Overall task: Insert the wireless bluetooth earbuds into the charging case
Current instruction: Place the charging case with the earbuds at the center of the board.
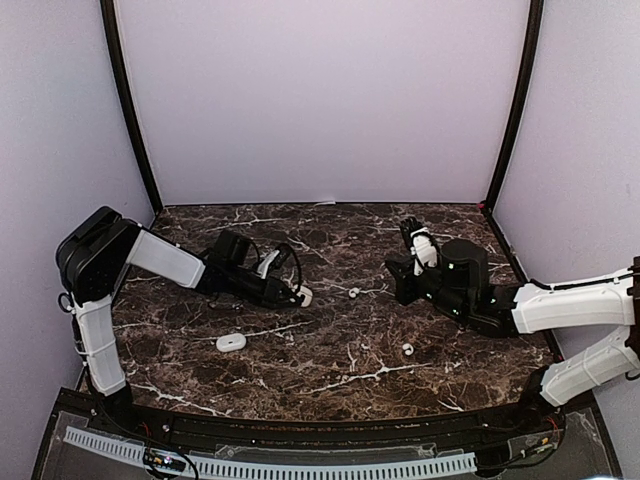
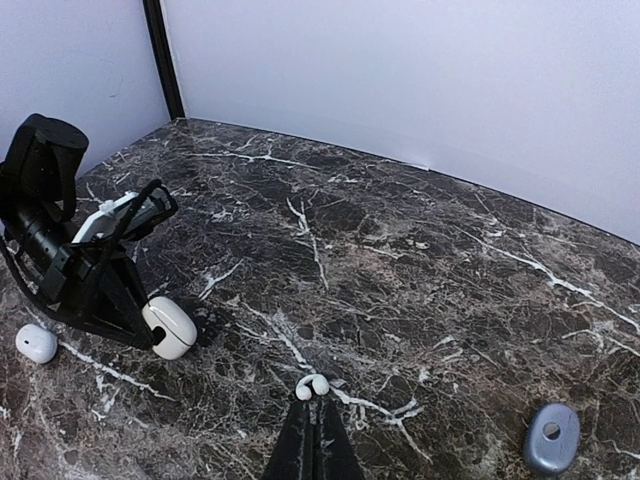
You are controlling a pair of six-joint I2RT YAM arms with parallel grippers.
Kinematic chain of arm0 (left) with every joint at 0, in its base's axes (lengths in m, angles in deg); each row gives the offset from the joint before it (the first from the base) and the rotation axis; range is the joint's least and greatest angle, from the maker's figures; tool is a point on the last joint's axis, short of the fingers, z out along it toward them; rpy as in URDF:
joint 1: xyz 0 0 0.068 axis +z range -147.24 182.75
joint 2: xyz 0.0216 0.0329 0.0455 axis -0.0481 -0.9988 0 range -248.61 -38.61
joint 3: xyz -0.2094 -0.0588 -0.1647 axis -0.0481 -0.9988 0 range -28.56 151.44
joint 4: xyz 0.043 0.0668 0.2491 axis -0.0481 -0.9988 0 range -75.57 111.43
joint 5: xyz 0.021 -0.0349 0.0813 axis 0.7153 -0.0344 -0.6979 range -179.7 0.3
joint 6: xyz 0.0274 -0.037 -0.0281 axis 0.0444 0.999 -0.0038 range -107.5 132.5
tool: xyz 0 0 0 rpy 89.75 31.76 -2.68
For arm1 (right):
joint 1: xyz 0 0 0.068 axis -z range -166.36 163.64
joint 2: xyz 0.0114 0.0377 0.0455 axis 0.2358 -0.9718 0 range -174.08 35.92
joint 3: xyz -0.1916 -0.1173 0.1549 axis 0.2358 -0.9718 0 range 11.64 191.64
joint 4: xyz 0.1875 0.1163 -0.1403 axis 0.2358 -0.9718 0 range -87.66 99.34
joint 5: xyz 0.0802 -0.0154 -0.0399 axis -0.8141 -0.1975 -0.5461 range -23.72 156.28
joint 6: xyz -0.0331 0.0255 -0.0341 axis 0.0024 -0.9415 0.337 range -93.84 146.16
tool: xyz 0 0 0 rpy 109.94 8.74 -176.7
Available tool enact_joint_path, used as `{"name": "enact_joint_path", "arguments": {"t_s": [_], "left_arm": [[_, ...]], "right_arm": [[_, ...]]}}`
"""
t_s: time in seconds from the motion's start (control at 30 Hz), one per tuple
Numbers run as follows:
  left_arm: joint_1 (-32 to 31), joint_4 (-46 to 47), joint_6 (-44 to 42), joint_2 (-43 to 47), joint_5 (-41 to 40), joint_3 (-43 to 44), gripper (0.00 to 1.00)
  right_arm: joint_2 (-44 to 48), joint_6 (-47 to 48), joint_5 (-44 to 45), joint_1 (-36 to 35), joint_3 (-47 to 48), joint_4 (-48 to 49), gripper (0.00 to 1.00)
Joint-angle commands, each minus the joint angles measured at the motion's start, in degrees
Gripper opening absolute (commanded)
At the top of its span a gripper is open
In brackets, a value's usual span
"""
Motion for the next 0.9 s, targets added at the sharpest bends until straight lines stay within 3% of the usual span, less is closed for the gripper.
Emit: {"name": "enact_joint_path", "arguments": {"t_s": [0.0, 0.5, 0.7, 0.87], "left_arm": [[1.0, -1.5, 2.2, -1.9, 2.1, 2.5, 0.15], [10.1, -2.5, 7.6, -9.6, 5.5, 10.6, 0.15], [12.6, -4.9, 7.9, -12.3, 5.5, 15.0, 0.21], [14.5, -5.8, 7.7, -13.0, 4.3, 17.6, 0.35]], "right_arm": [[-0.6, -0.6, -1.8, 0.4, 1.0, 1.6, 0.00], [-4.1, -1.3, 0.0, 0.4, 4.4, -1.8, 0.00], [-3.9, -1.6, 2.3, 0.5, 4.5, -2.8, 0.00], [-3.7, -1.3, 4.2, 0.7, 4.3, -2.7, 0.03]]}}
